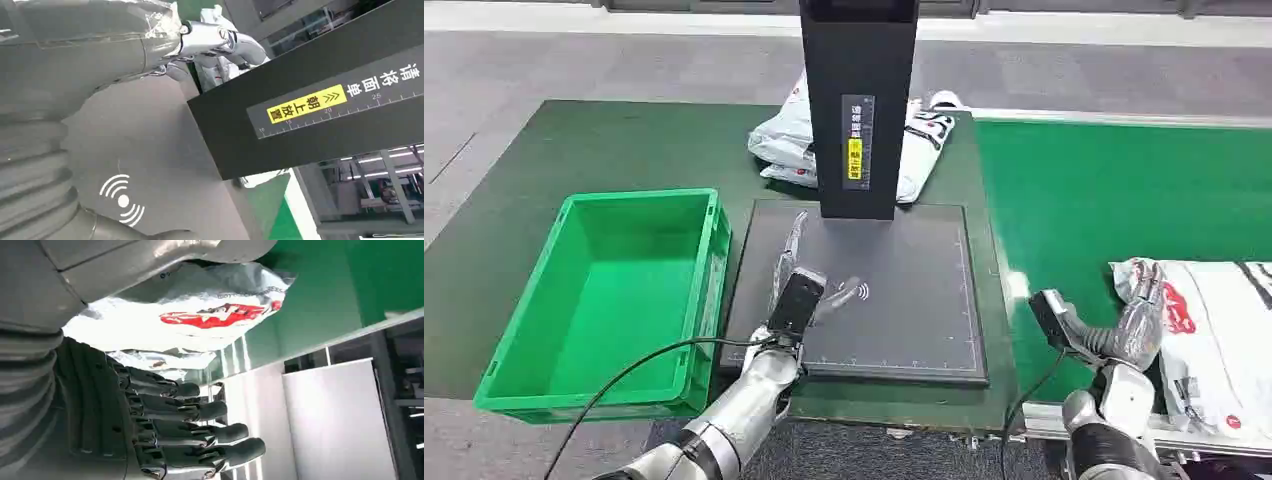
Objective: Moved the parcel from conveyor to table for the left to box.
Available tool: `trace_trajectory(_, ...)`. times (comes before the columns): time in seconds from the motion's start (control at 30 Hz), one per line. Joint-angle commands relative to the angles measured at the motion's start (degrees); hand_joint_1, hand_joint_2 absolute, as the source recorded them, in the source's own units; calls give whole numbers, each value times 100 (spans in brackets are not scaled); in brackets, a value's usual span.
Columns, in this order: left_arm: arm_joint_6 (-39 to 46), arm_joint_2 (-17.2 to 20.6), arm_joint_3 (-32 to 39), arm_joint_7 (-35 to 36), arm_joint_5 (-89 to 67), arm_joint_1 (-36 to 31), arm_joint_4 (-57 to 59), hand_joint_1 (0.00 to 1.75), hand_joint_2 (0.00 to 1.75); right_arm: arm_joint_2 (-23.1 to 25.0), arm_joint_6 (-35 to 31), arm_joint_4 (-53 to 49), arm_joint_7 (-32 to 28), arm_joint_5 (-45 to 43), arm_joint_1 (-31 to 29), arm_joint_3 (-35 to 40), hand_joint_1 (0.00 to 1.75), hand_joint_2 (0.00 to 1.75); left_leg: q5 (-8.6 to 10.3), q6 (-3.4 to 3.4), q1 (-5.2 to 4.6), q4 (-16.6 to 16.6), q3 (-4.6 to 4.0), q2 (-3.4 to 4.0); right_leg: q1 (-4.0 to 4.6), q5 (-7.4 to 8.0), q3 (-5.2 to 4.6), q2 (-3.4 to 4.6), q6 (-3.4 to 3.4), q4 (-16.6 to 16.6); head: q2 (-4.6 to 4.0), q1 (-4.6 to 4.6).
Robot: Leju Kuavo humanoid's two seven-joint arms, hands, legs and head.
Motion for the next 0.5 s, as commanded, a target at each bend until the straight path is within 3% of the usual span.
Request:
trace_trajectory(0.03, -16, 49, 202, 30, -47, -103, 190, 0, 175, -548, 24, 1410, 1034, 352, -240, -46, 0, 175, -3, 1, 0, -6, 15, 9, 5, -2, 15, -5, -3, -7, 0, 0)
trace_trajectory(0.27, -15, 63, 187, 30, -67, -3, 114, 0, 175, -1001, 256, 2299, 1909, 656, -350, 108, 0, 175, -11, 6, 0, -10, 31, 19, 3, -6, 36, -5, -2, -14, 0, 0)
trace_trajectory(0.3, -70, 61, 214, 30, -36, -11, 131, 0, 175, -1065, 502, 2369, 2121, 718, -359, 136, 0, 175, -9, 7, 0, -5, 17, 10, 0, -5, 24, -6, 0, -8, -2, 0)
trace_trajectory(0.37, -197, 36, 192, 30, -41, -90, 254, 0, 175, -1210, 1872, 2601, 2686, 712, -448, 206, 0, 175, -15, 11, -1, -8, 33, 20, 1, -9, 40, -8, -2, -13, -2, 0)
trace_trajectory(0.4, -222, 31, 182, 30, -20, -131, 298, 0, 175, -1226, 2165, 2622, 2726, 694, -466, 194, 0, 175, -13, 10, -3, -7, 26, 18, -1, -9, 30, -5, 0, -9, -2, 0)
trace_trajectory(0.43, -226, 31, 151, 30, 39, -180, 341, 0, 175, -1232, 2365, 2621, 2794, 659, -471, 152, 16, 175, -16, 11, -3, -8, 36, 22, 1, -11, 41, -9, -1, -13, -2, 0)
trace_trajectory(0.47, -242, 31, 132, 30, 66, -204, 370, 0, 175, -1242, 2512, 2652, 2858, 690, -484, 170, 58, 175, -12, 11, -6, -6, 22, 13, -4, -11, 26, -11, 2, -7, -2, 0)
trace_trajectory(0.5, -226, 31, 68, 30, 137, -230, 400, 0, 175, -1224, 2768, 2663, 2935, 637, -494, 116, 175, 175, -12, 11, 0, -1, 12, 8, 0, -8, 20, -9, 3, -6, -2, 0)
